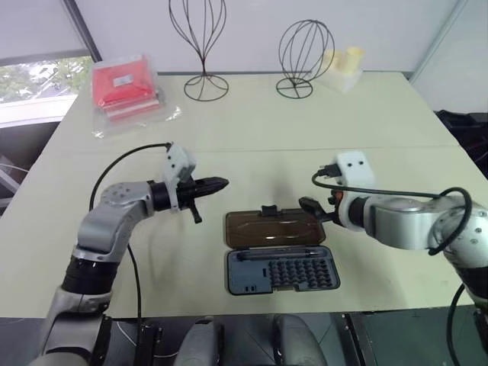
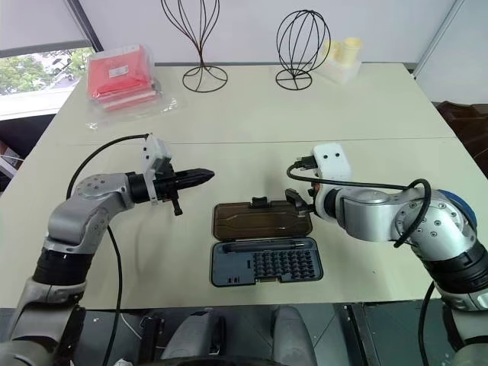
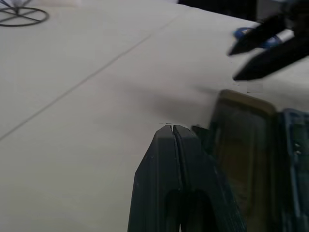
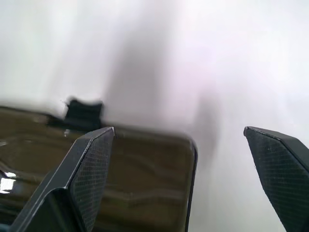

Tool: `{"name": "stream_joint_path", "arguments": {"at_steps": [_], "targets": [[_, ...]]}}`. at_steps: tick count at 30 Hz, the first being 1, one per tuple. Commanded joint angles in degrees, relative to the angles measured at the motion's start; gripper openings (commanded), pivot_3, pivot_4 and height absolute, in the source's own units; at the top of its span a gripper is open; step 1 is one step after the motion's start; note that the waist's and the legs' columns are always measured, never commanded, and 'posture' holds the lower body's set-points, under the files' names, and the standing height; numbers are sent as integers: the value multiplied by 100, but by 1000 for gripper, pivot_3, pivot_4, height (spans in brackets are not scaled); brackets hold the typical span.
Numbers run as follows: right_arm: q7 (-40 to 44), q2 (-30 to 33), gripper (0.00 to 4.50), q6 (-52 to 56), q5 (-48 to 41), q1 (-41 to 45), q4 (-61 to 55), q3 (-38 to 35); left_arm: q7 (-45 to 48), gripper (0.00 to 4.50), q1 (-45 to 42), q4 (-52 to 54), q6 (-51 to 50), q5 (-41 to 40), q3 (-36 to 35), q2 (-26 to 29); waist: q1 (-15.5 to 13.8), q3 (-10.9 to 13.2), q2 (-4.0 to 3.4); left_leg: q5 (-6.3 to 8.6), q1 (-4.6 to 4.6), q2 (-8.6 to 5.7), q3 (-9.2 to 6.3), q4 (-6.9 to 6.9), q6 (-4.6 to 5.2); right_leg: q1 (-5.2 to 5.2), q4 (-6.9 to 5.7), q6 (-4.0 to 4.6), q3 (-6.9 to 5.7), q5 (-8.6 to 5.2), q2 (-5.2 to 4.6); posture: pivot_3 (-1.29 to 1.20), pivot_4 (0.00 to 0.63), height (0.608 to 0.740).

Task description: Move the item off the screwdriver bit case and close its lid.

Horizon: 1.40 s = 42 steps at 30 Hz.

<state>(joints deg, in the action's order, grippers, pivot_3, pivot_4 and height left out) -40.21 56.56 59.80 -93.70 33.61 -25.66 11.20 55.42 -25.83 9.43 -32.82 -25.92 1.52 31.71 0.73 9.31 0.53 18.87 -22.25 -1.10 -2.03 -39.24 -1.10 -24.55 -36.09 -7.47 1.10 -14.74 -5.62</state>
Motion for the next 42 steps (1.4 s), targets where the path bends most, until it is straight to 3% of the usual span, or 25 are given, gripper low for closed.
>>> {"name": "stream_joint_path", "arguments": {"at_steps": [1,7,16,24,35,42], "targets": [[1009,-99,4459,-168,771,15,-372,-343,161,0,140,494,-94,-206,141,68,-9,0,0,0,0,0,0,0,0,0,1,0,0,0,0,0,150,740],[2322,-174,4459,-131,1618,-49,-407,-507,256,0,368,643,11,-116,609,-74,-9,0,0,0,0,-2,2,0,1,0,0,0,2,0,0,0,150,740],[4374,110,4459,71,3676,61,-422,96,573,0,512,291,425,207,1240,-114,-2,0,0,1,2,-4,5,0,2,0,-1,0,1,0,1,0,150,740],[4986,-416,4459,183,4608,24,-368,180,1200,0,473,-21,626,104,1011,356,1,0,-1,1,3,-4,4,1,1,-2,-3,0,1,0,1,0,150,740],[5503,-878,4459,428,5318,-48,-502,56,2079,0,1310,599,1193,-74,743,1117,-2,1,-3,1,3,-4,2,1,1,-3,-3,0,2,0,0,0,150,740],[5701,-991,4459,523,5614,-136,-580,-38,1374,0,1352,968,1076,-31,969,505,-13,1,-2,1,3,-6,3,1,2,-2,-3,0,3,0,-3,0,150,740]]}}
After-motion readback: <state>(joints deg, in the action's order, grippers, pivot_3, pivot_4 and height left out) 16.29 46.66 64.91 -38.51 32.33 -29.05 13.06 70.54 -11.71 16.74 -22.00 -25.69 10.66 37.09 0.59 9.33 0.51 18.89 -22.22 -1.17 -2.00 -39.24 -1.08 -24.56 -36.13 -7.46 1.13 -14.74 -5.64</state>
